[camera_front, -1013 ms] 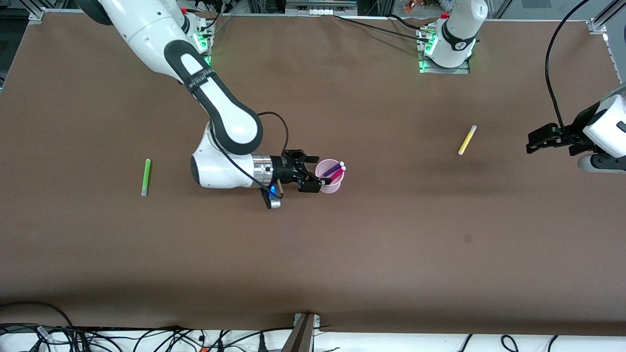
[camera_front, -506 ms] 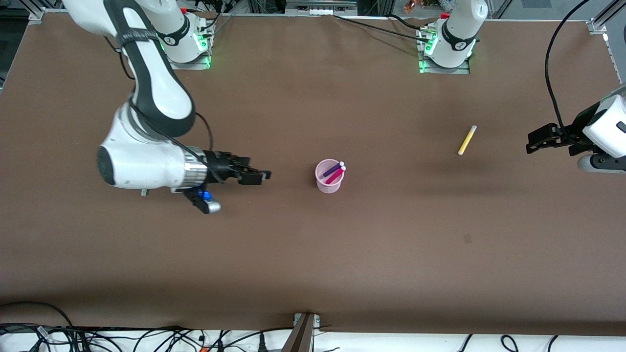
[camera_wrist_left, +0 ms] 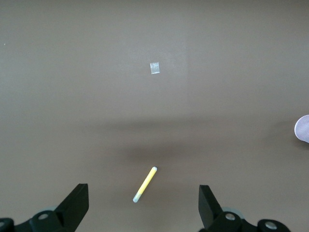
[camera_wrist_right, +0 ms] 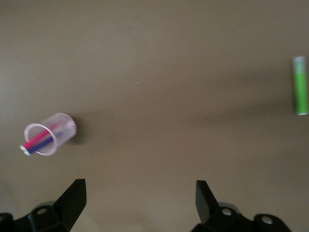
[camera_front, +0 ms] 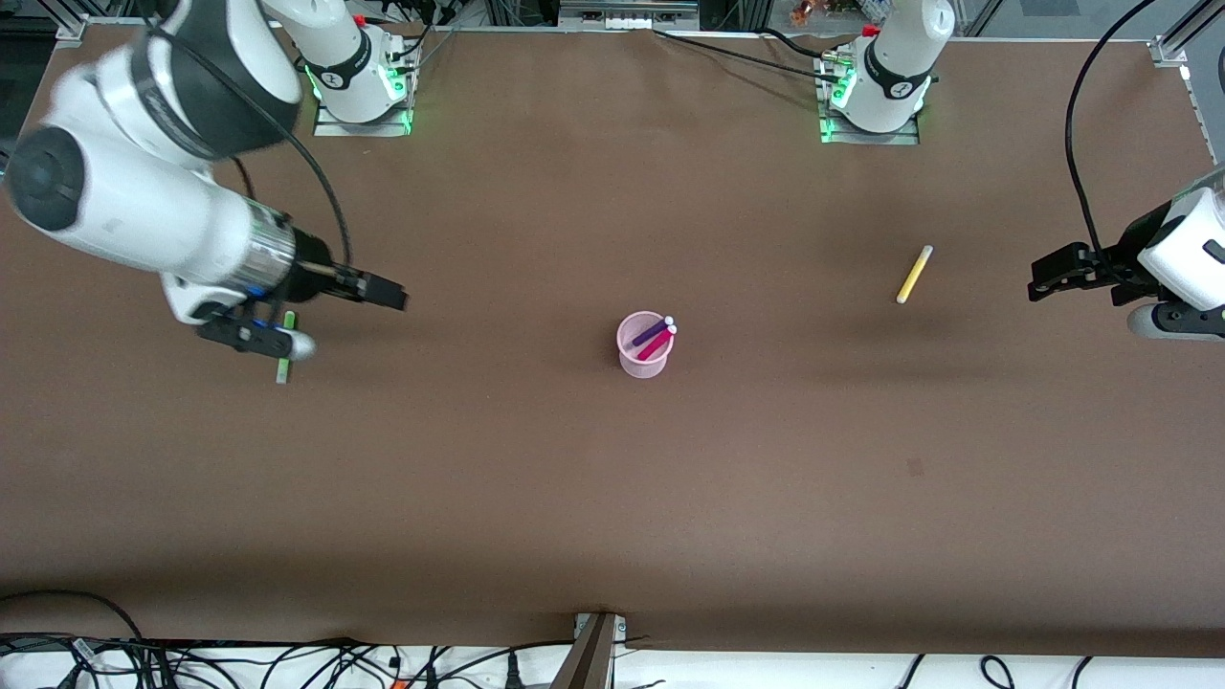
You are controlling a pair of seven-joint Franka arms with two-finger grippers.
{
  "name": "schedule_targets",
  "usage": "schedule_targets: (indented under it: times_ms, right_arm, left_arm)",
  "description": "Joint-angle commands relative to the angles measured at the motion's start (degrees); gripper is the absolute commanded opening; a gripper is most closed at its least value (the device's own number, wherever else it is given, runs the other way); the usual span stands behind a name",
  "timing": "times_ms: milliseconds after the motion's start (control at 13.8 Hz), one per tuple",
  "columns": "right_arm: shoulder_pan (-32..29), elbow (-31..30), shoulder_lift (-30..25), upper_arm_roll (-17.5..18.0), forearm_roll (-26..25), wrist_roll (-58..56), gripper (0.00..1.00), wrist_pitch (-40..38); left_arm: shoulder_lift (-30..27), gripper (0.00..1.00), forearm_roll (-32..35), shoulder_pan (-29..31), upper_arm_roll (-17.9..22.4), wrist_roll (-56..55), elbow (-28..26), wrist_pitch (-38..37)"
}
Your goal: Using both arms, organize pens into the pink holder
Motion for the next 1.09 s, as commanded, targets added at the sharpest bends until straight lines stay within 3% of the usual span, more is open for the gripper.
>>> schedule_targets:
  times_ms: [0,434,1013]
  right_arm:
    - [-6.18,-2.97,-5.82,0.23,-1.9,-11.88,1.0,-4.05]
    - [-9.1,-6.12,-13.64,-0.39,-9.37,-19.21,1.0,-8.02]
    - [-9.01,-3.15,-11.99,-0.83,-13.77,-22.48,1.0,-6.7]
  left_arm:
    - [0.16,1.0,1.5,-0.02,-0.45,-0.2,0.73,-0.54]
    - [0.25,1.0,1.5,-0.1,-0.45,-0.29,0.73,-0.54]
    - [0.25,1.0,1.5,-0.46,-0.45,-0.29,0.73,-0.54]
